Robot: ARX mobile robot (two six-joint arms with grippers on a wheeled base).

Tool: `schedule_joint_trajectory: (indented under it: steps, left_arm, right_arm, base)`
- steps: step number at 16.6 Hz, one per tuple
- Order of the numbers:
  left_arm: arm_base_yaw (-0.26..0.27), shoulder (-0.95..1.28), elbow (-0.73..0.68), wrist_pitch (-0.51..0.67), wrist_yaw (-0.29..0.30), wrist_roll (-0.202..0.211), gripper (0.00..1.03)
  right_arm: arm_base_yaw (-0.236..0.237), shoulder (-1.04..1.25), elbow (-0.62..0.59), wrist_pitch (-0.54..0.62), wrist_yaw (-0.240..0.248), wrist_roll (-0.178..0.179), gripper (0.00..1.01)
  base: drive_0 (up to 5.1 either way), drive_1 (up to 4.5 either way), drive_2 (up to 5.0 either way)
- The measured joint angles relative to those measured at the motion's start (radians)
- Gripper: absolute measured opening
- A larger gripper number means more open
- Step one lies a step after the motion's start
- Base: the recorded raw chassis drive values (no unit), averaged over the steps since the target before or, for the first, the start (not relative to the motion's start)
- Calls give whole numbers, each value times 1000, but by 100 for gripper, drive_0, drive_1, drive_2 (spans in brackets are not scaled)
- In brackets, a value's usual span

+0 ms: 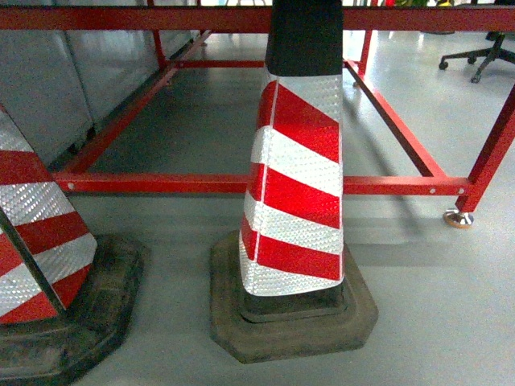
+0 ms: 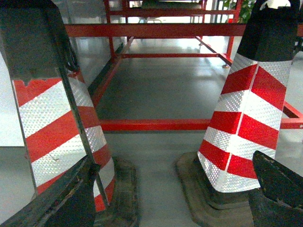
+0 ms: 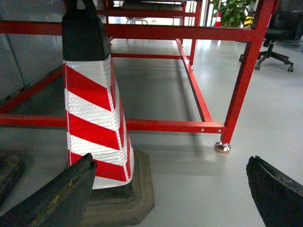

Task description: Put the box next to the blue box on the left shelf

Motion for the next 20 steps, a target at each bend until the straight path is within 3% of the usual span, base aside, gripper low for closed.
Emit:
schedule_joint_trajectory:
  steps: [20]
  left_arm:
    - [0, 0, 0, -1, 0, 0, 98]
  right_arm:
    - [0, 0, 0, -1, 0, 0, 98]
  base:
    - [0, 0, 0]
